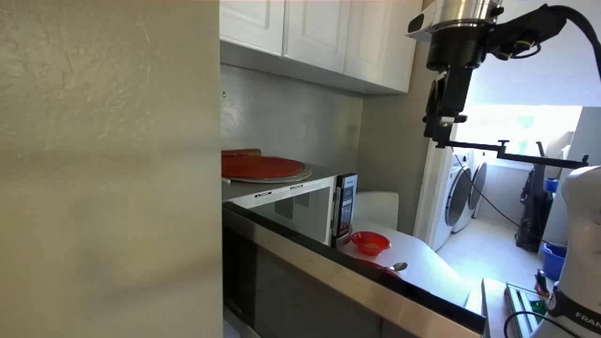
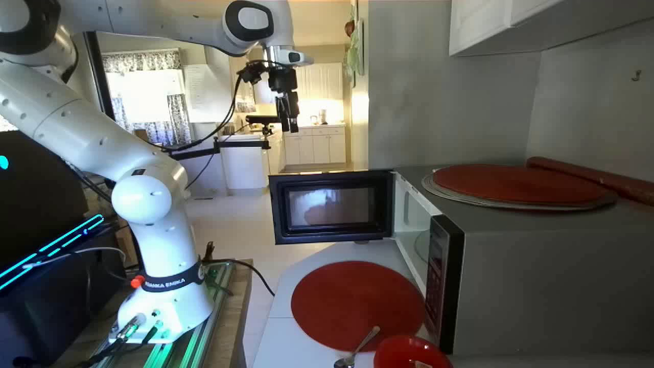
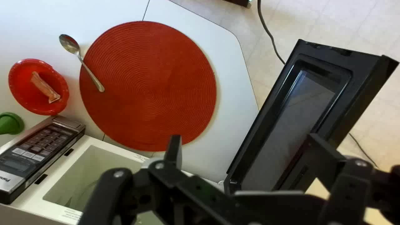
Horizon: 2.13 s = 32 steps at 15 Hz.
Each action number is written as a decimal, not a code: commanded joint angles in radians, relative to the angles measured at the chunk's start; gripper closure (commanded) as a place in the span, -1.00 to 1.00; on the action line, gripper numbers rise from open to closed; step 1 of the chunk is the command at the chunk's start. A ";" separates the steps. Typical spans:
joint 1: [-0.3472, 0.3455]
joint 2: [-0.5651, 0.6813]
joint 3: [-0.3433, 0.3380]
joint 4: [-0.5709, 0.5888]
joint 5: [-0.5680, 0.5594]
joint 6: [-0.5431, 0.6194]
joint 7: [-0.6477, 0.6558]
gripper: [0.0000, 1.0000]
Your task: Put the spoon in the bowl
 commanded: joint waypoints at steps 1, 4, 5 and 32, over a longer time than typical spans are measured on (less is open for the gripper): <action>-0.002 0.001 0.001 0.004 0.000 -0.003 0.000 -1.00; -0.002 0.001 0.001 0.004 0.000 -0.003 0.000 -1.00; -0.002 0.001 0.001 0.004 0.000 -0.003 0.000 -1.00; -0.239 0.554 -0.122 -0.155 -0.787 0.361 0.114 -1.00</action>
